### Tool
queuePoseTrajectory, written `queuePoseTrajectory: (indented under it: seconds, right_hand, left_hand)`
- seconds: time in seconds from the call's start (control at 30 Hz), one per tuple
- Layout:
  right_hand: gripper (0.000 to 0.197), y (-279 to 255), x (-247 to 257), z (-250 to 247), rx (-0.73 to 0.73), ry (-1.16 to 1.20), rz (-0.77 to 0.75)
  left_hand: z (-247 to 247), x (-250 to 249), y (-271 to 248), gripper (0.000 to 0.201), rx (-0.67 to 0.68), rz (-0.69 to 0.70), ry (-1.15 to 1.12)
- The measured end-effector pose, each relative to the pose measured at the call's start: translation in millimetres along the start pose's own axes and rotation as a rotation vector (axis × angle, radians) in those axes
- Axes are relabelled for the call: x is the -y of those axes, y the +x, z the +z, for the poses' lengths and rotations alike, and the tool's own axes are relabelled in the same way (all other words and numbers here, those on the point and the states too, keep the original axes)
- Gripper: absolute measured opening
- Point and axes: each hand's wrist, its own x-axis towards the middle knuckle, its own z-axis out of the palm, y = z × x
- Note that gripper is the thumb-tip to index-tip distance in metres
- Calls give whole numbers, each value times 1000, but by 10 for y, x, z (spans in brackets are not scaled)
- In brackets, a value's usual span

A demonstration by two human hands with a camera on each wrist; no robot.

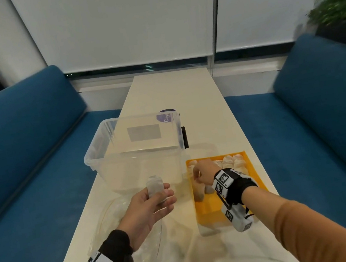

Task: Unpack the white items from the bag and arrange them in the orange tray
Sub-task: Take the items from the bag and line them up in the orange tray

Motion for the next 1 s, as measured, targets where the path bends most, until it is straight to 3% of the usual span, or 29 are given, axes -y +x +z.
queuePoseTrajectory:
  seconds: [0.43, 0.63, 0.77, 0.83, 1.0]
  right_hand:
    - [21, -58, -6, -128, -111, 40, -48]
    - [20, -524, 312, -462, -258, 291, -233]
    - [39, -763, 548, -509, -109, 355, -343]
    - [31, -809, 562, -521, -51, 383, -355]
    - [35, -951, 430, -698, -84, 647, -334]
  left_hand:
    - [-73, 64, 9, 47, 62, -111, -96]
    - [27, -42, 10, 51, 127, -119, -91]
    - [183, -85, -20, 40, 169, -94, -4]
    - [261, -103, -43, 37, 198, -82, 18]
    - [323, -160, -61, 29, 242, -84, -224]
